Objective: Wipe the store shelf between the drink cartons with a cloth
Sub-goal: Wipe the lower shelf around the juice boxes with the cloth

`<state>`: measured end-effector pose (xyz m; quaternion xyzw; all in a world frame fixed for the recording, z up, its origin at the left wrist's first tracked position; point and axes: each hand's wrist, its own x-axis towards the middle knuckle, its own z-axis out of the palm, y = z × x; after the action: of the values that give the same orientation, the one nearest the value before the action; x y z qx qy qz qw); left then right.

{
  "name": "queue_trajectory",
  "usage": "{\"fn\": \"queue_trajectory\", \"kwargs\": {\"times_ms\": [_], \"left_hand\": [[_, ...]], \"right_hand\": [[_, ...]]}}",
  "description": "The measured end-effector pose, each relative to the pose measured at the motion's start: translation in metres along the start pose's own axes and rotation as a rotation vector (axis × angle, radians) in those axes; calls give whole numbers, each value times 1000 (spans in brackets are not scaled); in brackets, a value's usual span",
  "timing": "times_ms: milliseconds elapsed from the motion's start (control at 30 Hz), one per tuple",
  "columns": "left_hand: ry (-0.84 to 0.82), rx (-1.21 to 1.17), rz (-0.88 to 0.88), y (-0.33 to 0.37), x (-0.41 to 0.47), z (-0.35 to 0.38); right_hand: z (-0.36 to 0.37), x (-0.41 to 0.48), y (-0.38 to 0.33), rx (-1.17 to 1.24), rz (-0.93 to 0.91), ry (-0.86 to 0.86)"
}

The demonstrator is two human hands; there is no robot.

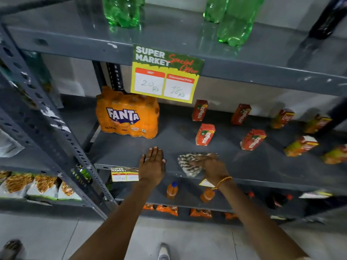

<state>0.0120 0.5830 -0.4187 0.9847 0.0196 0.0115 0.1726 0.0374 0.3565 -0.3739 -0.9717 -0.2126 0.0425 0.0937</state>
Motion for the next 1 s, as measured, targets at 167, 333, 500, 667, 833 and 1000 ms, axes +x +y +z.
{"fn": "queue_trajectory", "kwargs": {"times_ms": [167, 333, 500, 667, 833, 1000], "left_hand": [[-27, 24, 110, 52, -10, 16], [-64, 80, 141, 91, -14, 31], [-43, 66, 49, 114, -10, 35], [5, 21, -105, 136, -3, 41], [73, 30, -211, 170, -4, 56], [79, 28, -209, 218, -1, 65]], "right_hand": [[-19, -55, 68, 37, 313, -6], [-36, -57, 82, -62, 372, 2], [-23, -20, 65, -68, 183, 59], [-7, -19, 82, -80, 67, -63], [-32, -65, 123, 98, 118, -54], [-58, -117, 173, 12, 179, -168]]}}
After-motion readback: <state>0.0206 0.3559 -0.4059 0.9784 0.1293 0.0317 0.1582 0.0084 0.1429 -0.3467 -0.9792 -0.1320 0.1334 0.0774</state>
